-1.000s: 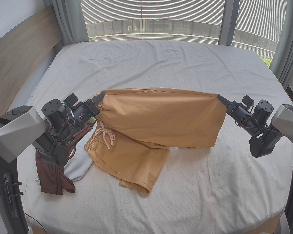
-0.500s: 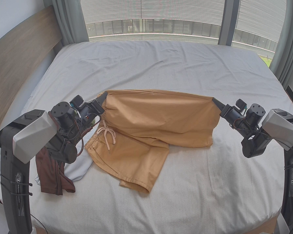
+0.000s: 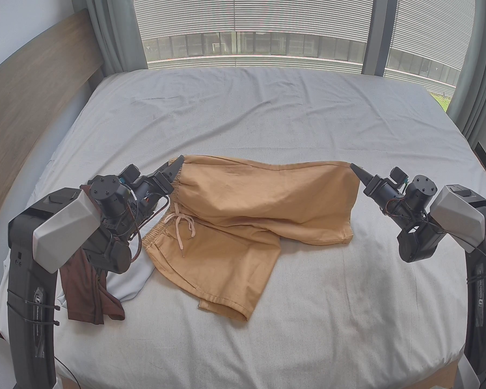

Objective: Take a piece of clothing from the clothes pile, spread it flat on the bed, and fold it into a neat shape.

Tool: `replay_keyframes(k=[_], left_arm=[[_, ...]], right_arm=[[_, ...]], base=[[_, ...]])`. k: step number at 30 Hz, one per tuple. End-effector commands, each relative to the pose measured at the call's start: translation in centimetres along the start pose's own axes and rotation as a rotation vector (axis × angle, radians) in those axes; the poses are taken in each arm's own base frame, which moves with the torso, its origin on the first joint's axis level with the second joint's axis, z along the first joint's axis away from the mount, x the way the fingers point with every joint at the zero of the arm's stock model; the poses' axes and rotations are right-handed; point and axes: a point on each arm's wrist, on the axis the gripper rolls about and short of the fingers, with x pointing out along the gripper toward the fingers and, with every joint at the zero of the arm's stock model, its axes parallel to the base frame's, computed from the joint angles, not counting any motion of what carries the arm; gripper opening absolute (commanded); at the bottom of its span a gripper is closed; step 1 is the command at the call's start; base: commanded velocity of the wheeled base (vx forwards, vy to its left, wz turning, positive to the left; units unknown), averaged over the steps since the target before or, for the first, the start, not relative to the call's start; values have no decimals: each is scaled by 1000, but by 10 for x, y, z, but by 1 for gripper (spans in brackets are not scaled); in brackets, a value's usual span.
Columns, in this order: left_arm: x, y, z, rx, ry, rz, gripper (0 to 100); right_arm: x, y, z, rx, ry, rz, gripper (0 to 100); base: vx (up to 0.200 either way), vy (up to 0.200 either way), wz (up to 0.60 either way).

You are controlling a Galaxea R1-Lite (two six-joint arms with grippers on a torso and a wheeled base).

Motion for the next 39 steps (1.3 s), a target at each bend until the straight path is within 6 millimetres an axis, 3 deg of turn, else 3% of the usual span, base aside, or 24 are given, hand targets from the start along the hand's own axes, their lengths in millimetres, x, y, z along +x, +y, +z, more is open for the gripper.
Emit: replay_keyframes(k=[1, 9, 10, 12, 15, 19, 26, 32, 39], left_arm=[[0, 1, -1, 3, 2, 2, 100], [0, 0, 5, 6, -28, 26, 100], [-3, 0, 18, 16, -51, 36, 100], [-7, -1, 25, 21, -54, 45, 100], [-20, -7, 34, 19, -32, 61, 100], [-47, -17, 40, -1, 59, 52, 100], [-93, -22, 46, -1, 240, -23, 100], [-113, -25, 39, 33, 325, -60, 100], [-115, -28, 31, 69, 355, -77, 100]], right_arm=[[0, 1, 2, -3, -3, 3, 100], [-9, 12, 1, -18, 4, -45, 100], [-17, 19, -6, -35, 45, -59, 100], [-23, 29, -13, -47, 84, -62, 100], [-33, 46, -22, -37, 145, -56, 100], [-45, 82, -43, 7, 254, -16, 100], [-48, 121, -83, 38, 379, 56, 100], [-50, 127, -112, 59, 453, 69, 100], [-60, 127, -141, 85, 542, 58, 100]], base=[[0, 0, 0], [0, 0, 0], [0, 0, 0], [0, 0, 0], [0, 0, 0], [0, 0, 0], [0, 0, 0], [0, 0, 0], [0, 0, 0]])
